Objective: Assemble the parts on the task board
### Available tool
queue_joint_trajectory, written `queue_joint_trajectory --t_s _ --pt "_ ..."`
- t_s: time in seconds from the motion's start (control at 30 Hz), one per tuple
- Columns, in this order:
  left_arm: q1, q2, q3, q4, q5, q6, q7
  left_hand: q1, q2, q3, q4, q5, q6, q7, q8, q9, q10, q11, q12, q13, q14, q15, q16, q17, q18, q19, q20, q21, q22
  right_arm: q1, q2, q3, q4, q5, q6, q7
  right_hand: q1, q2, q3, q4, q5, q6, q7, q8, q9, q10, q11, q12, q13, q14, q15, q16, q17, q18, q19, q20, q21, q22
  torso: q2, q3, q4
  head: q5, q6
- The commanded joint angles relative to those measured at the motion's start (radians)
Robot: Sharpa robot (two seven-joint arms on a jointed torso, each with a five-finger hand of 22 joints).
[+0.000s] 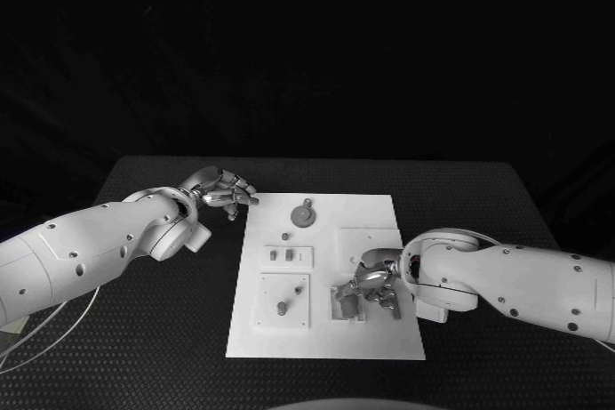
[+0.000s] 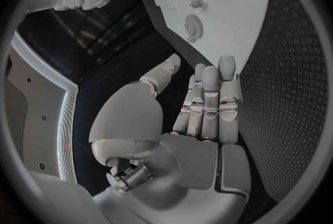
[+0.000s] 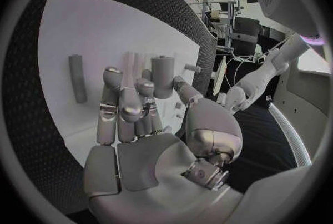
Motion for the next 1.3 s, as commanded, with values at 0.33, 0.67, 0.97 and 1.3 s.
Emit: queue_joint_trajectory --t_s 0.33,0.67,0.97,1.3 --pt "0.001 0.0 0.001 0.004 0.002 0.01 0.005 -0.013 0.0 0.001 0.007 -0.004 0.0 0.004 0.004 -0.001 -0.014 0.009 0.005 0.002 0.007 0.0 -0.006 0.001 0.08 0.007 -0.003 -0.006 0.002 -0.004 0.004 -0.003 -0.004 -0.012 0.033 -0.002 0.001 0.013 0.004 0.0 0.004 0.004 0.002 -0.001 0.001 0.007 0.0 -0.004 0.0 0.002 -0.007 0.001 -0.001 0.026 0.0 -0.001 -0.001 0.019 0.0 -0.0005 0.0003 0.001 -0.001" --pt "0.001 -0.001 0.001 0.003 0.002 0.012 0.005 -0.013 0.0 0.001 0.007 -0.004 0.0 0.004 0.004 -0.001 -0.014 0.009 0.005 0.002 0.007 0.0 -0.006 0.001 0.08 0.007 -0.003 -0.006 0.002 -0.005 0.005 -0.003 -0.007 -0.012 0.026 -0.001 -0.064 -0.082 -0.039 0.018 -0.007 -0.006 0.006 -0.007 -0.002 0.002 0.006 -0.007 -0.002 -0.002 -0.003 -0.002 -0.002 0.018 -0.006 0.008 -0.004 0.018 0.0 -0.0001 0.0002 0.0 -0.002" --pt "0.001 -0.001 0.001 0.003 0.002 0.012 0.005 -0.013 0.0 0.001 0.007 -0.004 0.0 0.004 0.004 -0.001 -0.014 0.009 0.005 0.002 0.007 0.0 -0.006 0.001 0.08 0.007 -0.003 -0.006 0.002 -0.005 0.004 -0.003 -0.011 -0.015 0.012 0.002 -0.077 -0.093 -0.031 0.037 0.005 -0.009 0.007 -0.009 -0.003 0.0 0.003 -0.01 -0.003 -0.003 -0.003 -0.005 -0.004 0.022 -0.007 0.005 -0.007 0.016 0.0 0.0001 0.0 0.0 0.0" --pt "0.001 0.0 0.001 0.002 0.002 0.012 0.005 -0.013 0.001 0.001 0.007 -0.004 0.0 0.004 0.003 -0.001 -0.015 0.009 0.005 0.002 0.008 0.0 -0.006 0.001 0.081 0.007 -0.003 -0.006 0.002 -0.005 -0.002 -0.003 -0.007 -0.038 0.004 0.016 -0.097 -0.129 -0.026 0.06 0.01 -0.01 0.006 -0.011 -0.003 -0.002 0.004 -0.012 -0.004 -0.005 -0.004 -0.007 -0.005 0.026 -0.008 0.003 -0.01 0.014 0.0 0.0 0.0002 -0.001 0.0"
